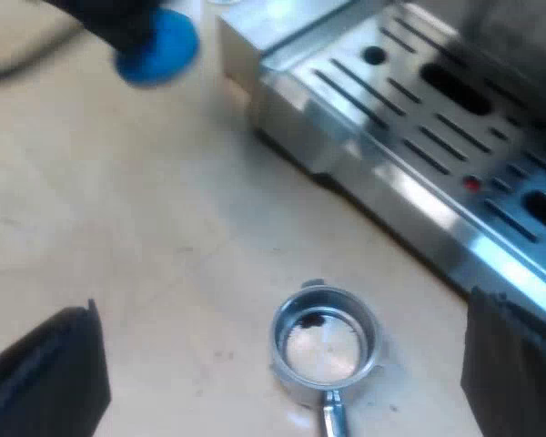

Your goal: Grind coffee beans and then tamp

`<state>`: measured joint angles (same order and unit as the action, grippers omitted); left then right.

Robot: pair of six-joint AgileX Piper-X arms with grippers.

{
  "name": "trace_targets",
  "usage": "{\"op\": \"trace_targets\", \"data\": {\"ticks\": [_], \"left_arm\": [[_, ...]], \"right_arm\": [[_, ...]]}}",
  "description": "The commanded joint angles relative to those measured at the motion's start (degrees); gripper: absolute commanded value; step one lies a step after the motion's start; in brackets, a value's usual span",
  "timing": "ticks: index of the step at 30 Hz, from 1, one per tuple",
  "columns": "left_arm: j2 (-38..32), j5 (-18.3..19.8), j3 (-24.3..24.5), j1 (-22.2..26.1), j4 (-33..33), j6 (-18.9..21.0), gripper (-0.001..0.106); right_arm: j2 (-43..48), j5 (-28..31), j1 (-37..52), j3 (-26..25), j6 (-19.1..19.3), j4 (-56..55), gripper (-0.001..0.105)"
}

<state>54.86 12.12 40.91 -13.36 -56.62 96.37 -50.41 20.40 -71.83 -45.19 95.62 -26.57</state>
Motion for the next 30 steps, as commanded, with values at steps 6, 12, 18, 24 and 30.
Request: {"op": "trace_targets", "data": {"ticks": [6, 12, 18, 24, 30], "left_arm": [[-8.9, 1.0, 0.2, -6.9, -3.2, 2.7, 0.000], [-13.8, 1.0, 0.2, -12.3, -3.4, 5.9, 0.000], [-14.9, 1.0, 0.2, -18.8, -3.0, 9.2, 0.000], [-14.6, 0.5, 0.2, -24.2, -0.7, 10.5, 0.000], [-14.6, 0.9, 0.2, -27.0, 2.3, 11.8, 0.000]], "right_arm": [[7.6, 2.0, 0.2, 7.4, 0.6, -0.1, 0.081], [12.7, 2.1, 0.2, 15.1, 0.6, 6.0, 0.081], [14.9, 2.1, 0.2, 22.8, 0.6, 14.1, 0.081], [14.9, 1.7, 0.2, 29.0, 0.6, 20.9, 0.081], [14.9, 1.9, 0.2, 32.1, 0.6, 23.1, 0.081]]}}
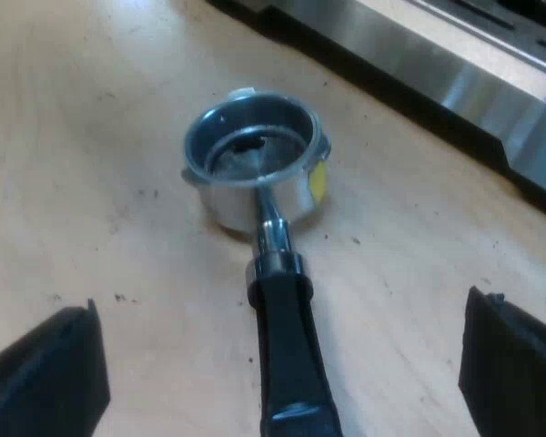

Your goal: Grind coffee beans and then tamp

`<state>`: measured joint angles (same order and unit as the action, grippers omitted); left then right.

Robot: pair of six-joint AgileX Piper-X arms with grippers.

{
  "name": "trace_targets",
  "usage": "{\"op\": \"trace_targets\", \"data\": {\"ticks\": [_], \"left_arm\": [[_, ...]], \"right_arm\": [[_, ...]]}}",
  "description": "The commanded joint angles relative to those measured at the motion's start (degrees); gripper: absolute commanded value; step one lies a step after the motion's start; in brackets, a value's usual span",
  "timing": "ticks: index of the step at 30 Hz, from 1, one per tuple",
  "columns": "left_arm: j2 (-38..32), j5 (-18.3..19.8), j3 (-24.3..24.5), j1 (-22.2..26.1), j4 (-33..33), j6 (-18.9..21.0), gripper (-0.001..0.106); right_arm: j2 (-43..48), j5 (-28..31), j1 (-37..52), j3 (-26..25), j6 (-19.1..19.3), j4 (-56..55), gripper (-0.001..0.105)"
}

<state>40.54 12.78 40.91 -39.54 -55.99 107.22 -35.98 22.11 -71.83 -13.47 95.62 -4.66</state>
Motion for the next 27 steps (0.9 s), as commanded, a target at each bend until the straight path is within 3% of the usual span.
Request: {"op": "trace_targets", "data": {"ticks": [1, 7, 15, 26, 27], "left_arm": [[-0.3, 0.4, 0.2, -0.9, 2.0, 0.9, 0.000], [2.0, 3.3, 1.2, -1.0, 2.8, 0.9, 0.000], [12.3, 5.7, 5.5, -1.5, 6.6, 0.6, 0.000], [18.0, -0.2, 6.3, -7.8, 8.3, -0.9, 0.000], [22.4, -0.6, 7.0, -9.4, 8.2, -0.8, 0.000]], "right_arm": [[0.4, 0.2, 0.2, 0.5, 0.6, 1.2, 0.081], [0.4, 0.2, 0.2, 1.0, 0.6, 1.0, 0.081], [0.4, 0.2, 0.2, 1.0, 0.6, 1.0, 0.081], [0.4, 0.2, 0.2, 1.0, 0.6, 1.0, 0.081], [0.4, 0.2, 0.2, 1.0, 0.6, 1.0, 0.081]]}}
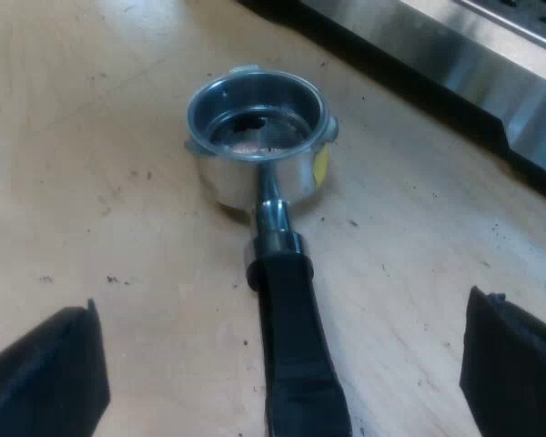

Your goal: Grind coffee beans and then tamp

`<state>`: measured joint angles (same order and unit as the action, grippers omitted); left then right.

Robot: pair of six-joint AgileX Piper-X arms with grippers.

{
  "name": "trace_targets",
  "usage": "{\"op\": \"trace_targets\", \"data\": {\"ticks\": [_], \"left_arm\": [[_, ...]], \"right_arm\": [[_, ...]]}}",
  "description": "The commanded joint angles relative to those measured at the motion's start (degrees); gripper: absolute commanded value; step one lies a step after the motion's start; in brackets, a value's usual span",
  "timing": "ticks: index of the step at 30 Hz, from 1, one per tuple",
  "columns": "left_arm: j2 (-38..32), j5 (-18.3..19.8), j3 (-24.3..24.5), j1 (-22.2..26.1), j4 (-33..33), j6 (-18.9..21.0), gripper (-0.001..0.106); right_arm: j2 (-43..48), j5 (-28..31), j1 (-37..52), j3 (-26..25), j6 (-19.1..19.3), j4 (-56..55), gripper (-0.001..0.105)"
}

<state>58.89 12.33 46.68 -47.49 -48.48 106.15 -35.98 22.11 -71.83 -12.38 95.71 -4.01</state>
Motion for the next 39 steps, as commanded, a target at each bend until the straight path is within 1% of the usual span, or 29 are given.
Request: {"op": "trace_targets", "data": {"ticks": [1, 5, 7, 9, 11, 18, 39], "left_arm": [[4.7, -0.1, 1.5, -1.5, 0.7, 0.3, 0.000], [6.8, -0.5, 2.8, -1.5, 0.7, 0.3, 0.000], [8.5, -1.0, 4.3, -1.5, 0.3, 0.3, 0.000], [9.6, -2.9, 5.3, -1.5, -0.5, 0.3, 0.000], [10.2, -3.8, 5.5, -1.5, -1.2, 0.3, 0.000], [13.7, -4.0, 5.5, -1.5, -3.1, 0.3, 0.000], [22.2, -3.5, 5.5, -1.5, 1.4, -0.2, 0.000]], "right_arm": [[0.4, 0.2, 0.2, -0.1, 0.5, 0.4, 0.081], [0.4, 0.2, 0.2, -0.1, 0.5, 0.4, 0.081], [0.4, 0.2, 0.2, -0.1, 0.5, 0.4, 0.081], [0.4, 0.2, 0.2, -0.1, 0.5, 0.4, 0.081], [0.4, 0.0, 0.2, -0.1, 0.5, 0.4, 0.081], [0.4, 0.0, 0.2, -0.1, 0.5, 0.4, 0.081], [0.4, 0.0, 0.2, -0.1, 0.5, 0.4, 0.081]]}}
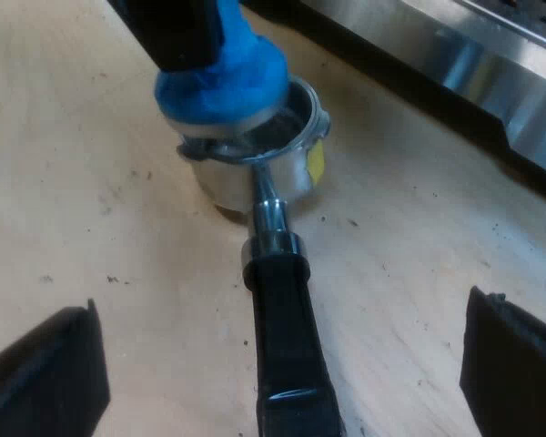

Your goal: Grind coffee beans and then tamp

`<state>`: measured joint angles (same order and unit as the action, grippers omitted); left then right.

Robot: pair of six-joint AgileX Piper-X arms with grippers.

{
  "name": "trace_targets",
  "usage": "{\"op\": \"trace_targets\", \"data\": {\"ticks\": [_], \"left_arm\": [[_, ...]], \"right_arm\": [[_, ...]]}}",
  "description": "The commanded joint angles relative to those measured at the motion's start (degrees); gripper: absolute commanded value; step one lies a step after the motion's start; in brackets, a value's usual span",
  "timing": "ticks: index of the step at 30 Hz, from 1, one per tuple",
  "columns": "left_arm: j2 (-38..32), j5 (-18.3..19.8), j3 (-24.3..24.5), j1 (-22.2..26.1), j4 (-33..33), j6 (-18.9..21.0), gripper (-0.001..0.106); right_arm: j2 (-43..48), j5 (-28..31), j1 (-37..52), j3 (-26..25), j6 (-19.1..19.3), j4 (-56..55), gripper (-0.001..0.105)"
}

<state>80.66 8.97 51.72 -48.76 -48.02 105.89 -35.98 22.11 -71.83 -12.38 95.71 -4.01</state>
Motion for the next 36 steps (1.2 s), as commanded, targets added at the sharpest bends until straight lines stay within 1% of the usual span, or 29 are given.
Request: {"op": "trace_targets", "data": {"ticks": [1, 13, 15, 22, 28, 33, 36], "left_arm": [[0.6, -0.2, 0.4, -0.2, 1.2, 0.1, 0.000], [3.8, -0.7, 0.4, -0.2, 1.9, 0.0, 0.000], [3.7, -2.3, 0.4, -0.2, 1.9, -0.5, 0.000], [3.7, -2.8, 0.4, -0.2, 1.8, -1.3, 0.000], [3.7, -3.2, -1.8, -0.2, 2.7, -1.9, 0.000], [3.7, -3.2, -5.8, -0.2, 3.7, -1.9, 0.000], [3.7, -3.2, -7.2, -0.2, 3.7, -1.9, 0.000]], "right_arm": [[0.4, 0.0, 0.2, -0.1, 0.5, 0.4, 0.081], [0.4, 0.0, 0.2, -0.1, 0.5, 0.4, 0.081], [0.4, 0.0, 0.2, -0.1, 0.5, 0.4, 0.081], [0.4, 0.0, 0.2, -0.1, 0.5, 0.4, 0.081], [0.4, 0.0, 0.2, -0.1, 0.5, 0.4, 0.081], [0.4, 0.0, 0.2, -0.1, 0.5, 0.4, 0.081], [0.4, 0.0, 0.2, -0.1, 0.5, 0.4, 0.081]]}}
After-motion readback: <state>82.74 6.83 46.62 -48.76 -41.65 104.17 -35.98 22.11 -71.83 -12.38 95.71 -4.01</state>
